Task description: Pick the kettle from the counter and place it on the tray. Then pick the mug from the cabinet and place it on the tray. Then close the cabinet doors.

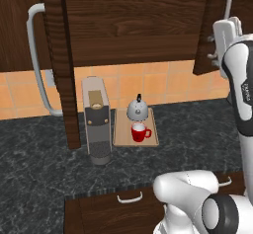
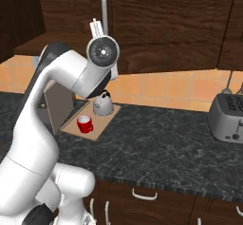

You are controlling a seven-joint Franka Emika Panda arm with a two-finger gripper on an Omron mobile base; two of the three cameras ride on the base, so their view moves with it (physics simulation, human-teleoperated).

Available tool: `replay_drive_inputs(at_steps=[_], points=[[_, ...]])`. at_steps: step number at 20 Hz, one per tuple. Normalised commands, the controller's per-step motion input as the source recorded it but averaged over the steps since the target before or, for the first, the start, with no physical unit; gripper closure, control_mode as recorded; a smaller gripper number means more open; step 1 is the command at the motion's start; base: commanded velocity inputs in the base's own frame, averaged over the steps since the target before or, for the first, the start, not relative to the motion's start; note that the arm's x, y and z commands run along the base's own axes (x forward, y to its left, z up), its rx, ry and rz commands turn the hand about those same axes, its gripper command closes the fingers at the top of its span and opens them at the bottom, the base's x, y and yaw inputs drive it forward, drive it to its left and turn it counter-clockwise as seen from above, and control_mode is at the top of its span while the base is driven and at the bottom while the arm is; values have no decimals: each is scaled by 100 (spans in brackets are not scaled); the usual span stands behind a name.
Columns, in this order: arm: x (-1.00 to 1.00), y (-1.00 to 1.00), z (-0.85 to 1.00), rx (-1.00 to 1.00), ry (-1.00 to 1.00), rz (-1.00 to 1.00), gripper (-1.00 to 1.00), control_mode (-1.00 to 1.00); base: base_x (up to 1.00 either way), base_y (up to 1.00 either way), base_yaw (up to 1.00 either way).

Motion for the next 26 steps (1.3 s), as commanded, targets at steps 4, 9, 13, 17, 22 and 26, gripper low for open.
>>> replay_drive_inputs(at_steps=[4, 9, 13, 17, 22, 26], points=[[67, 28, -21, 0, -4, 3, -100, -100, 0, 0, 0], [69, 26, -22, -4, 0, 0, -100, -100, 0, 0, 0], [62, 19, -12, -12, 0, 0, -100, -100, 0, 0, 0], [51, 2, -5, -14, 0, 0, -100, -100, 0, 0, 0], [46, 0, -6, -11, 0, 0, -100, -100, 0, 0, 0], [44, 0, -17, -6, 0, 0, -100, -100, 0, 0, 0]])
